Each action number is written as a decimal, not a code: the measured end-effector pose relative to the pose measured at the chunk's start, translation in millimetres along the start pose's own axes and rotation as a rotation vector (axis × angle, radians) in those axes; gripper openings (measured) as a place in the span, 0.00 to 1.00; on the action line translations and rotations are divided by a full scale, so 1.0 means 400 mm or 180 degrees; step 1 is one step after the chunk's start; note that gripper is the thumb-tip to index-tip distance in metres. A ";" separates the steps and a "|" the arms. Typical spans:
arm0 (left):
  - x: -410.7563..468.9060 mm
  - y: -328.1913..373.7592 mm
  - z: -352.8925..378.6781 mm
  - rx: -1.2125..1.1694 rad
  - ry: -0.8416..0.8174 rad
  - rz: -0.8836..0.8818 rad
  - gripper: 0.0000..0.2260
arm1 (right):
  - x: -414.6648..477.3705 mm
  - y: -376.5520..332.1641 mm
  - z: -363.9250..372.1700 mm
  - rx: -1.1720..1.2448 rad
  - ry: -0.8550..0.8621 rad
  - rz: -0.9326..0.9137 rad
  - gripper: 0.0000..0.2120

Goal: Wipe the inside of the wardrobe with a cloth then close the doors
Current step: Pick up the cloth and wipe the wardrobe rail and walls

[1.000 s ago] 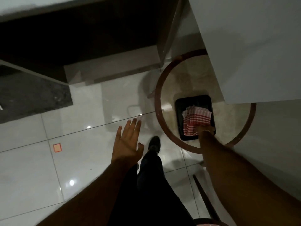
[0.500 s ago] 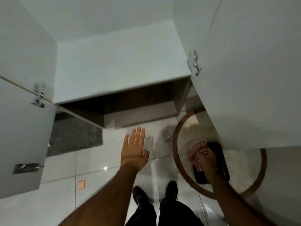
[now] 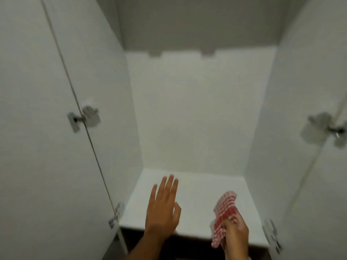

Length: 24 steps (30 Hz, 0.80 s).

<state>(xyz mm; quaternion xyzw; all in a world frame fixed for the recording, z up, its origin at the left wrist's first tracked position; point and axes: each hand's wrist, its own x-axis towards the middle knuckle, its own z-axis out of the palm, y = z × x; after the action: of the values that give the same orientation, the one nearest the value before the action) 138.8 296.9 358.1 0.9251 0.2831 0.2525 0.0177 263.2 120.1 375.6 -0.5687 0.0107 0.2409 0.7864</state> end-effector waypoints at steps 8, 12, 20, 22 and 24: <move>0.525 -0.191 -0.322 -0.0100 0.1573 -0.0186 0.41 | 0.047 -0.552 0.498 0.0828 -0.0087 -0.2078 0.37; 0.715 -0.215 -0.509 -0.0230 0.2146 -0.0331 0.39 | 0.059 -0.897 0.714 0.0762 -0.0177 -0.3443 0.40; 0.928 -0.214 -0.764 -0.0131 0.2767 -0.0026 0.40 | 0.010 -1.344 1.045 -0.0696 0.0814 -0.4803 0.25; 0.969 -0.217 -0.826 -0.0104 0.2834 0.0043 0.40 | 0.020 -1.400 1.093 -0.1704 0.0807 -0.4539 0.20; 1.009 -0.216 -0.892 -0.0062 0.2906 0.0104 0.40 | 0.025 -1.440 1.130 -0.2711 0.0718 -0.4277 0.15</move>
<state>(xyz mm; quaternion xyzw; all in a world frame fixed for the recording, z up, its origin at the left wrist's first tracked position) 211.3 545.2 838.6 0.7231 0.2450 0.6374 -0.1042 381.1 393.7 1044.4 -0.7256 -0.3472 -0.3595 0.4730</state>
